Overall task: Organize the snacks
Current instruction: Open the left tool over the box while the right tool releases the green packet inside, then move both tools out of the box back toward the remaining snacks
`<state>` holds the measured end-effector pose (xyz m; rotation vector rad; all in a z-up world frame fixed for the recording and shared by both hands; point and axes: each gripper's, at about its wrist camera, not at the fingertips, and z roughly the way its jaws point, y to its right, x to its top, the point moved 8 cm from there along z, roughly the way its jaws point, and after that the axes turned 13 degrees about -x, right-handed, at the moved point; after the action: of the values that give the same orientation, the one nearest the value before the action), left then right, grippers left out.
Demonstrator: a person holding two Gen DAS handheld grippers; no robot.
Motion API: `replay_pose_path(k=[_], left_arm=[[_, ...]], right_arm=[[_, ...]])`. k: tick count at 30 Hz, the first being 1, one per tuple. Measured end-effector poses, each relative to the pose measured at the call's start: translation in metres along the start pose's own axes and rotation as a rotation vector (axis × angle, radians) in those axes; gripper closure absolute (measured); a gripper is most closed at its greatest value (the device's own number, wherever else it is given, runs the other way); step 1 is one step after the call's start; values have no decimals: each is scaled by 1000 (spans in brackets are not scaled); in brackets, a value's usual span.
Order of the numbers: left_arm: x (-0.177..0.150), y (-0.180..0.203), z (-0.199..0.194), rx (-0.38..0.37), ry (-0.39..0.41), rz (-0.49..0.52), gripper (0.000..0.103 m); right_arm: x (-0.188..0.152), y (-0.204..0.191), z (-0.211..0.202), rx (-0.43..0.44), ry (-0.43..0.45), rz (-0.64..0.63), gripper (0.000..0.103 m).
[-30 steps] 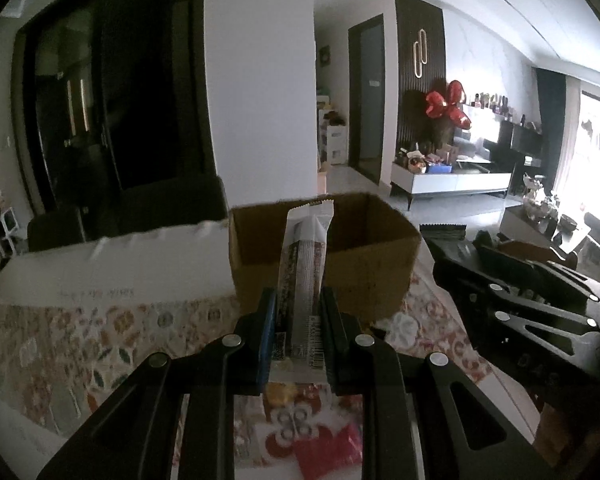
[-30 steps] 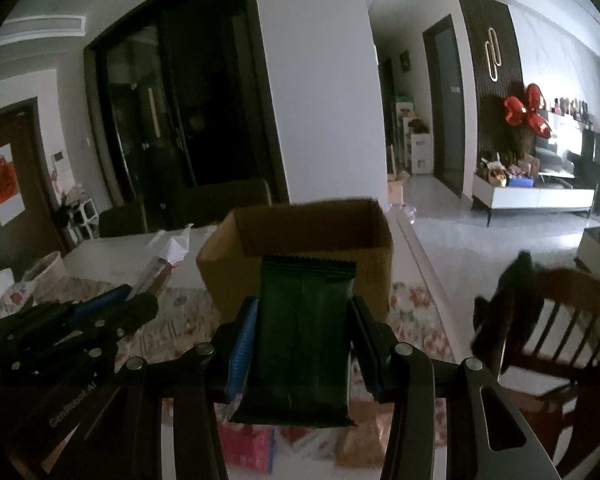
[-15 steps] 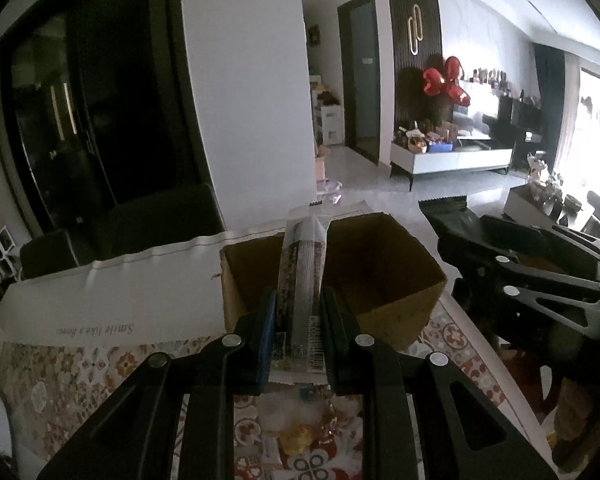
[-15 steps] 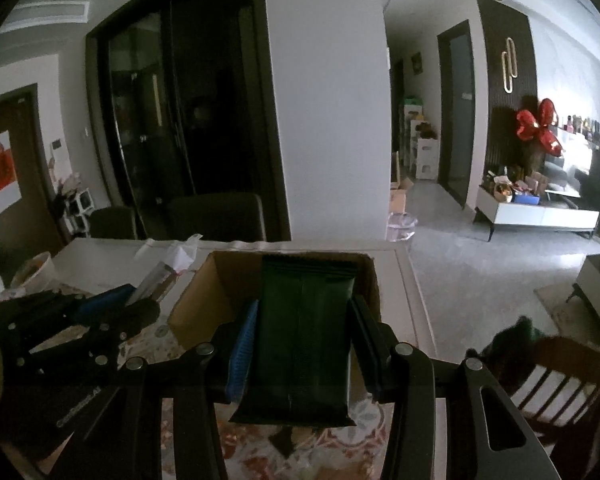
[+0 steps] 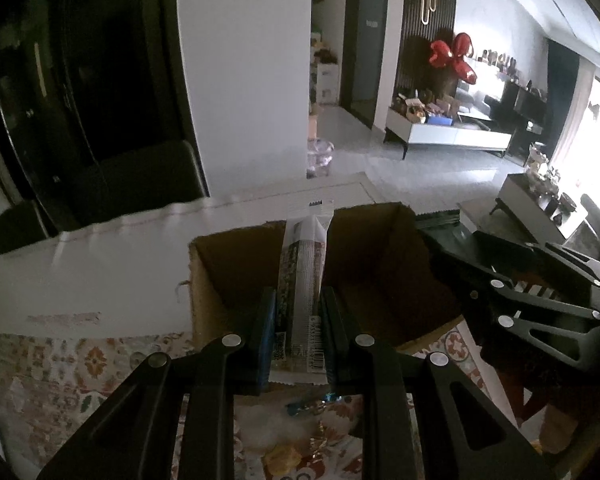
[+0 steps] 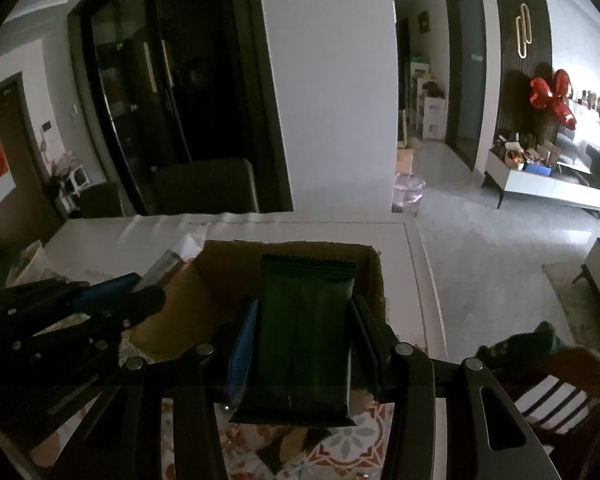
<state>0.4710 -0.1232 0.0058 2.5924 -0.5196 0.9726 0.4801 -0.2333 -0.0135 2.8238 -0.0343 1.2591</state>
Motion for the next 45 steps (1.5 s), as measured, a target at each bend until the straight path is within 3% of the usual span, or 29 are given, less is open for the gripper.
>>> replay_pose_path(k=[9,11,12,14,25,32,45], left_arm=[[3,-12,21,37,-19,-18,75],[6,-14,21,46,-13,-9,63],[6,-14,20,48,-8,-10,49],[5,-16,14,57,15,-6,44],[-11,-5,-24,125,101,28,15],[-31,8,-52,155,151,54,11],[-78,49,-90,110,207,130,11]], right_arm=[[0,-2,25,-6,-45,7,56],[-1,-3,29,-8,-54,0,54],[-1,-2,30,-11,-60,4,51],[-1,1,29,-20,-53,25,33],[-18,10,0,-55,0,10,33],[-38,16,-29,-77,47,17,33],[-92,21,-86,-54,123,83,33]])
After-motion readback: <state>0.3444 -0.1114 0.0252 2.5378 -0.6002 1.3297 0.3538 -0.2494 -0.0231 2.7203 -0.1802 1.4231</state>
